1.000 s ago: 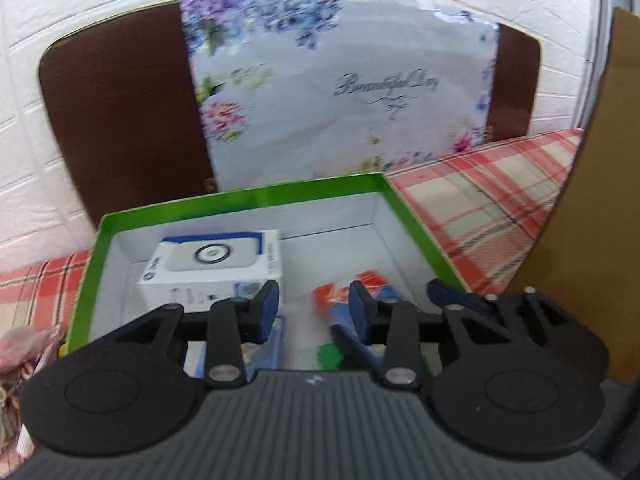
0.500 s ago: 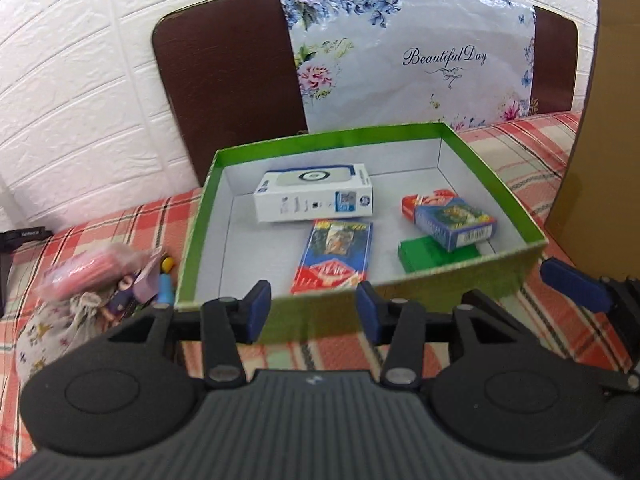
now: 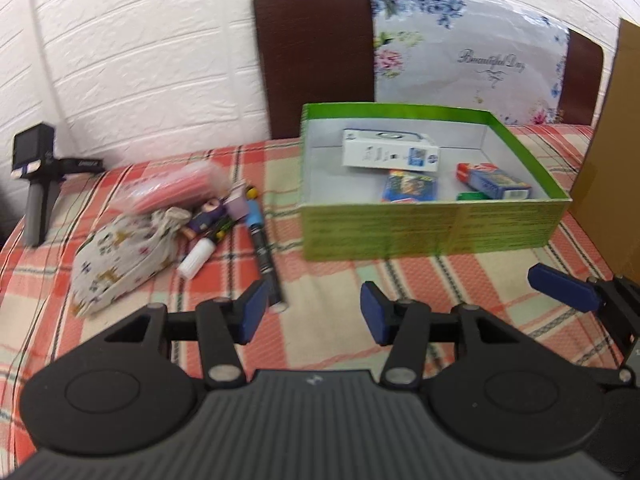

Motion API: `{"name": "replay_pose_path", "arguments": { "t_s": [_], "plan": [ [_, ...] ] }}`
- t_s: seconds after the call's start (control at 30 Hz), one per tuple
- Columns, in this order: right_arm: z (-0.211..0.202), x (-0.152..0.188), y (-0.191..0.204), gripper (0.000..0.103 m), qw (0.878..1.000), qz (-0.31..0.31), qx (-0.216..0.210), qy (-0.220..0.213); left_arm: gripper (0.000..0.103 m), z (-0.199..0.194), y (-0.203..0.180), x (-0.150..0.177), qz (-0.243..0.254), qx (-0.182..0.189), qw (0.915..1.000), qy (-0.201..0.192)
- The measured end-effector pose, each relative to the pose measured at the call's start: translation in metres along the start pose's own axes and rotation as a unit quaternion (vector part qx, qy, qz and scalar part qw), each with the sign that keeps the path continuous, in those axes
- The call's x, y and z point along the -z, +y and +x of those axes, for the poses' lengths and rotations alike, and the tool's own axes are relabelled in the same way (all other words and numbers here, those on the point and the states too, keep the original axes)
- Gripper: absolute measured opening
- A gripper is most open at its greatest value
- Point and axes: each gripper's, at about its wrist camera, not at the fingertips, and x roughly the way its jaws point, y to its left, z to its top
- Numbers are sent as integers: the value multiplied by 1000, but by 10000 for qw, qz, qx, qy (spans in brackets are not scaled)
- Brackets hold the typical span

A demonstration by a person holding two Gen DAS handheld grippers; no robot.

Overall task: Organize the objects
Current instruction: 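Withdraw the right gripper from the tray back over the table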

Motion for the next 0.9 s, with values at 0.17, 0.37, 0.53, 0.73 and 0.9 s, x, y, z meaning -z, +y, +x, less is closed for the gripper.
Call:
{"name": "replay_pose_path", "arguments": {
  "t_s": [0.17, 0.37, 0.53, 0.73, 0.9],
  "plan": [
    [10, 5, 36, 75, 9982, -214, -465, 309, 66, -4, 39, 20, -330, -70, 9994, 125],
    [24, 14, 80, 75, 9926, -692, -789, 615, 66, -4, 85, 45, -916, 20, 9949, 420],
    [33, 17, 106, 75, 9876, -905, -996, 805, 66, -4, 117, 63, -1429, 81, 9880, 571],
    [41, 19, 129, 75, 9829, -1051, -1177, 945, 66, -3, 146, 75, -1863, 137, 9805, 613],
    [47, 17, 139, 75, 9805, -1089, -1288, 1013, 66, -1, 163, 81, -2063, 161, 9763, 629]
  ]
}}
